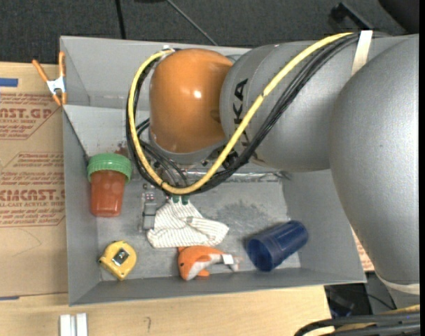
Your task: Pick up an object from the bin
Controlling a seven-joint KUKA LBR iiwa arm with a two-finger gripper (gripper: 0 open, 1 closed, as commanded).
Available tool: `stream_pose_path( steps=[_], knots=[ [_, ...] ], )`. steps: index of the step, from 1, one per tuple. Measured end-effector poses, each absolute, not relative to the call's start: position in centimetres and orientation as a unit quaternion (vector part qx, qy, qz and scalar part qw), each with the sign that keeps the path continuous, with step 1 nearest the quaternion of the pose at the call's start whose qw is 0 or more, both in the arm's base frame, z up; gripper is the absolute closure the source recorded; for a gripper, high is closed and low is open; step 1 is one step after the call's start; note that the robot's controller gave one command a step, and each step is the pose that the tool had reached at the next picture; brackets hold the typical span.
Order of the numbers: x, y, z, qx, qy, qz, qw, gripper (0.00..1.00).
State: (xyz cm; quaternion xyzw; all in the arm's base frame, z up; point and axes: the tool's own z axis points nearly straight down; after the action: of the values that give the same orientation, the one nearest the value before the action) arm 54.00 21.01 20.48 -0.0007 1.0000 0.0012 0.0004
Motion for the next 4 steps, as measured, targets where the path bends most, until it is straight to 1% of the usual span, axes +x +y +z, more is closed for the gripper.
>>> stream_pose_path(
  steps=[1, 2, 3, 4],
  knots=[
    [54.0, 21.0, 20.5, -0.001, 1.0, 0.001, 0.0, 0.0],
    [53.4, 19.6, 16.8, -0.029, 1.0, 0.001, 0.004, 0.0],
    [54.9, 15.2, 12.1, -0.088, 0.996, 0.001, 0.002, 0.0],
    [53.5, 12.5, 7.0, -0.159, 0.987, 0.001, 0.002, 1.0]
  ],
)
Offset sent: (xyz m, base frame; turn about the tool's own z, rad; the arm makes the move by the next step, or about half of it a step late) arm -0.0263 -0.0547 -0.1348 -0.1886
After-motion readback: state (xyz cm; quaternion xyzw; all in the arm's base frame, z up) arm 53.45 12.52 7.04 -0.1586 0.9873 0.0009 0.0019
